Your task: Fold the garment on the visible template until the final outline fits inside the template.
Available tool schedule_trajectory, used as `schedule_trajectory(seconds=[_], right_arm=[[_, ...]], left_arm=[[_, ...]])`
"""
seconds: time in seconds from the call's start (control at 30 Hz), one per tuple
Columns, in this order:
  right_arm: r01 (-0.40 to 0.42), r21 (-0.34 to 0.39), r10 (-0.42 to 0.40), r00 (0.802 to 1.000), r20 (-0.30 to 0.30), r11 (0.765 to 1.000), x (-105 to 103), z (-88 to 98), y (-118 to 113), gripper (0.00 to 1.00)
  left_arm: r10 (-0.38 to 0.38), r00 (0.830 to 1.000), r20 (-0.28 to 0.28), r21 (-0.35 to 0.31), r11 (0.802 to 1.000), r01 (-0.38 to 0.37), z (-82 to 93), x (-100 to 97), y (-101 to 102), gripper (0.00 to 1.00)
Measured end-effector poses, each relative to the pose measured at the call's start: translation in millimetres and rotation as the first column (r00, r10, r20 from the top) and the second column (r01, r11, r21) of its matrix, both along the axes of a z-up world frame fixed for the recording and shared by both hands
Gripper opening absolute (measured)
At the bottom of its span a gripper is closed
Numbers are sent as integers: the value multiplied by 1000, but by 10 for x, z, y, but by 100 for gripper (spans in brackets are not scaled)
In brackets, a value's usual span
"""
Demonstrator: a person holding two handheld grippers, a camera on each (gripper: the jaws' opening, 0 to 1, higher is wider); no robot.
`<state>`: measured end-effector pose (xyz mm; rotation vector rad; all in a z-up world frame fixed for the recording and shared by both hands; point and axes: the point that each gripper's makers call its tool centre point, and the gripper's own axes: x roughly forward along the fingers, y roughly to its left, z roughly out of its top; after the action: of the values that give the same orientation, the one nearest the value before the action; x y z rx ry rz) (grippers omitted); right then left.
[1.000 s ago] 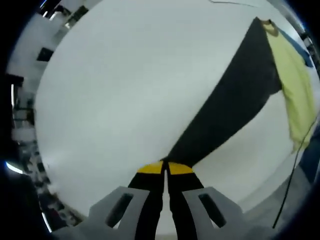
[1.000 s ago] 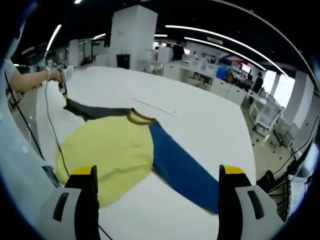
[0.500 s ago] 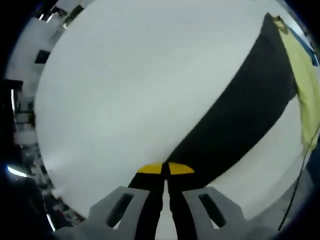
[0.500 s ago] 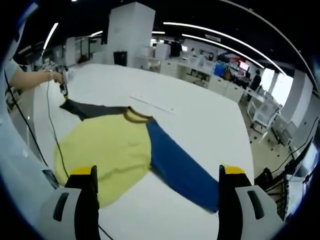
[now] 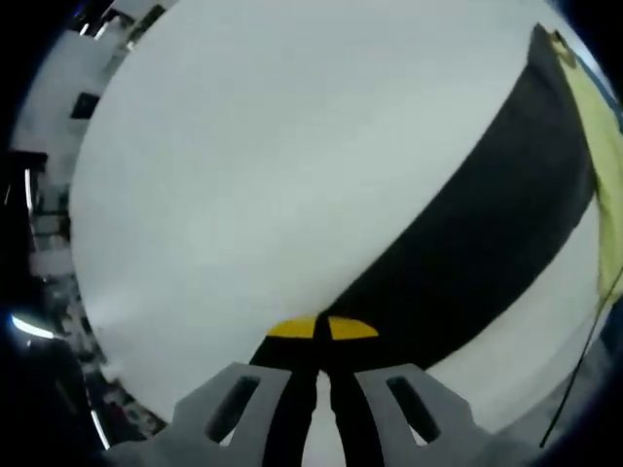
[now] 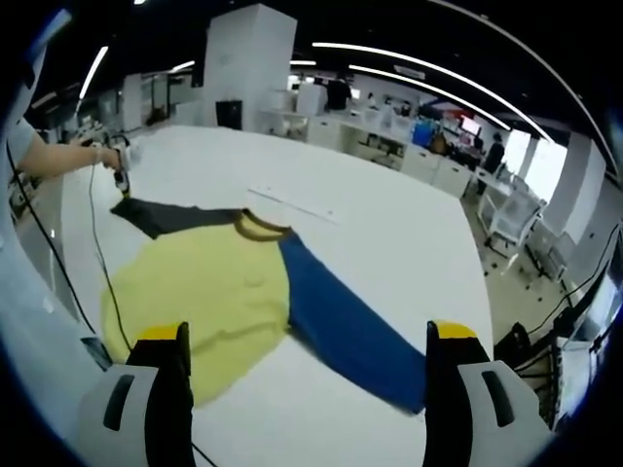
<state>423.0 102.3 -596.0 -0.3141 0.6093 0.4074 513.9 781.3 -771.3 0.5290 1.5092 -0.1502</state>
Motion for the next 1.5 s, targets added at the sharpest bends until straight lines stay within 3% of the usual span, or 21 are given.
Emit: schedule_trajectory(seconds=[0.13, 0.5, 0.93, 1.3, 1.4, 1.5], right_arm=[[0, 3, 0, 1000, 2, 1000, 6, 1, 10, 100], [-6, 18, 6, 1000, 12, 1000, -12, 4, 20, 100], [-11, 45, 10, 999, 30, 999, -43, -19, 11, 100], [-14, 76, 10, 999, 51, 997, -82, -42, 10, 100], [-18, 85, 13, 998, 58, 996, -110, -38, 3, 100], [-21, 95, 15, 998, 66, 995, -130, -34, 3, 100]], left_arm=[[-42, 999, 9, 11, 999, 42, 3, 8, -1, 0], [-61, 994, 88, -4, 998, 61, 53, 12, 16, 4], [-90, 981, 173, -28, 995, 96, 323, 21, -143, 17], [-148, 951, 271, -51, 985, 167, 582, 20, -403, 31], [-184, 931, 314, -49, 976, 210, 692, 32, -515, 36], [-208, 923, 325, -34, 972, 231, 758, 1, -598, 40]])
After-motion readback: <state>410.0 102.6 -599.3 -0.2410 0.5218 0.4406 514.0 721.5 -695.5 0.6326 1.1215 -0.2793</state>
